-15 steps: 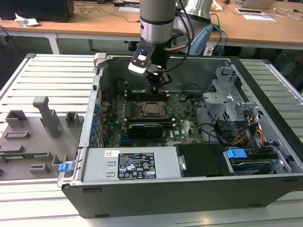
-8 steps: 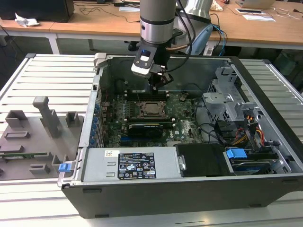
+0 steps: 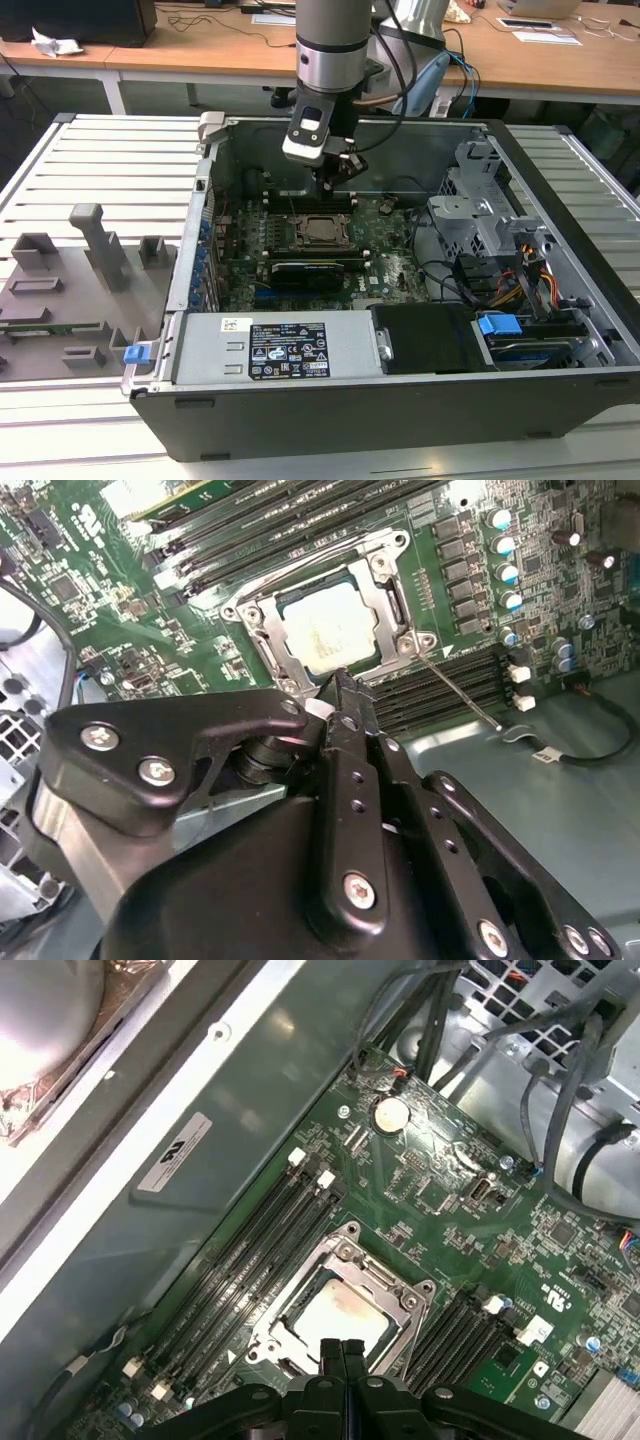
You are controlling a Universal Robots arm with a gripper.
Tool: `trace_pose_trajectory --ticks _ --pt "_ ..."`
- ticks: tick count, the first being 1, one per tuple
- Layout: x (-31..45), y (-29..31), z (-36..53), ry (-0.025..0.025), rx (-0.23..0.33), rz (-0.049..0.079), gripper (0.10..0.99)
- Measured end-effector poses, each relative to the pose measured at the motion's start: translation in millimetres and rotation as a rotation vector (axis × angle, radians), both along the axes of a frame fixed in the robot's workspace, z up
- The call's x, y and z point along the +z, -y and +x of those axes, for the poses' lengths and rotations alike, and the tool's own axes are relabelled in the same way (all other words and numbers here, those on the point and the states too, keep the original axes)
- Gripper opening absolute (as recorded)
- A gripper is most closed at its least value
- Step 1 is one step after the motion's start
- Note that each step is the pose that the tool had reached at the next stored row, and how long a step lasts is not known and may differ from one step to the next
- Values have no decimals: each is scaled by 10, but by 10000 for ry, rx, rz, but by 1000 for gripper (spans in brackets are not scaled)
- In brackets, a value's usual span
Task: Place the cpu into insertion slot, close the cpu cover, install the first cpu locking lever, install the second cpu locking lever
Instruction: 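Install the first cpu locking lever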
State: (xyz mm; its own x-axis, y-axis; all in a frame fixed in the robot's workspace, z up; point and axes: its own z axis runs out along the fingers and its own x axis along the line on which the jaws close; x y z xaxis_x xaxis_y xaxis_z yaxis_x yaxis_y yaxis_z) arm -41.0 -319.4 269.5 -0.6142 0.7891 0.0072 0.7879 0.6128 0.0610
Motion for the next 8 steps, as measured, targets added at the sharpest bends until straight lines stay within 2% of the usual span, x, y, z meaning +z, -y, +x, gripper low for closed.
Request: trace_pose_trajectory --ticks 6,8 --pt "0 0 0 0 550 0 106" --pt "0 0 0 1 1208 0 106"
